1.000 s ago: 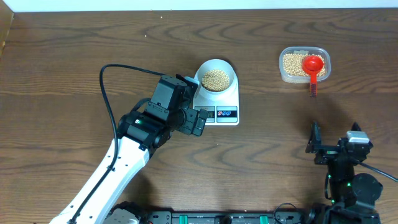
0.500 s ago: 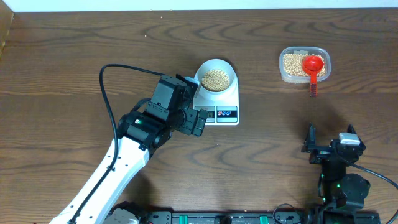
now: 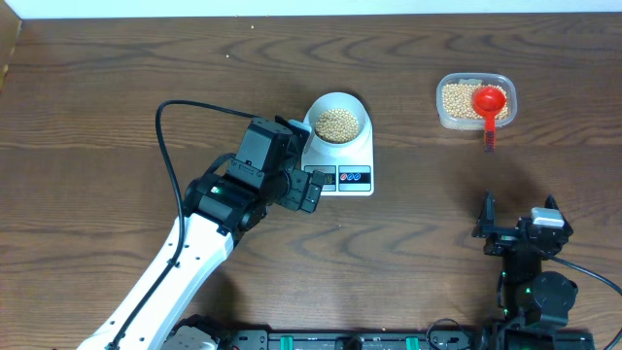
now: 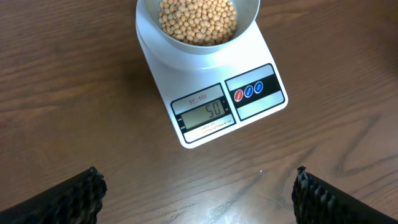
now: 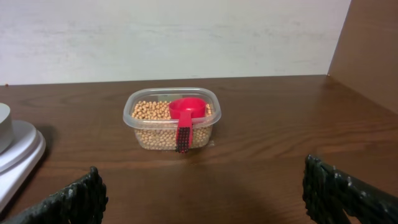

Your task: Scoop item into bowl and weigh 50g on scale

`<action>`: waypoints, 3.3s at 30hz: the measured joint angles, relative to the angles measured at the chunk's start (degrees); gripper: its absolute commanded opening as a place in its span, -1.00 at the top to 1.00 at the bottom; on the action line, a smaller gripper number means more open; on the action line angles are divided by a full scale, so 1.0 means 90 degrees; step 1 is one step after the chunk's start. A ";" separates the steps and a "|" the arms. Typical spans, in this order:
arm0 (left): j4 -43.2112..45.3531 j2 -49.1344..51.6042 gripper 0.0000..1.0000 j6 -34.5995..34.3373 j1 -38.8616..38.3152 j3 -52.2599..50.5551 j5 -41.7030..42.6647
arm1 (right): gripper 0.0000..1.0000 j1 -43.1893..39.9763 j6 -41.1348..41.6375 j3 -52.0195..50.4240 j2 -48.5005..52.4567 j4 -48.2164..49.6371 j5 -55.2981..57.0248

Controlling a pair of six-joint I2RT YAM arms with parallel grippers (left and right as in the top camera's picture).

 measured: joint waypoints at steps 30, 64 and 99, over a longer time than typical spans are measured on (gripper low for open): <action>-0.0027 0.0000 -0.96 0.0017 0.0000 0.0000 0.0000 | -0.99 0.0000 0.0000 0.0000 0.0000 0.0002 0.0000; 0.3067 -0.6069 -0.96 0.0381 0.3344 -0.4138 -0.0046 | -0.99 0.0005 -0.0002 -0.0024 -0.0015 0.0010 0.0002; 0.3866 -0.8000 -0.96 0.0597 0.3621 -0.6426 -0.0199 | -0.99 0.0005 0.0000 -0.0027 -0.0017 0.0007 0.0005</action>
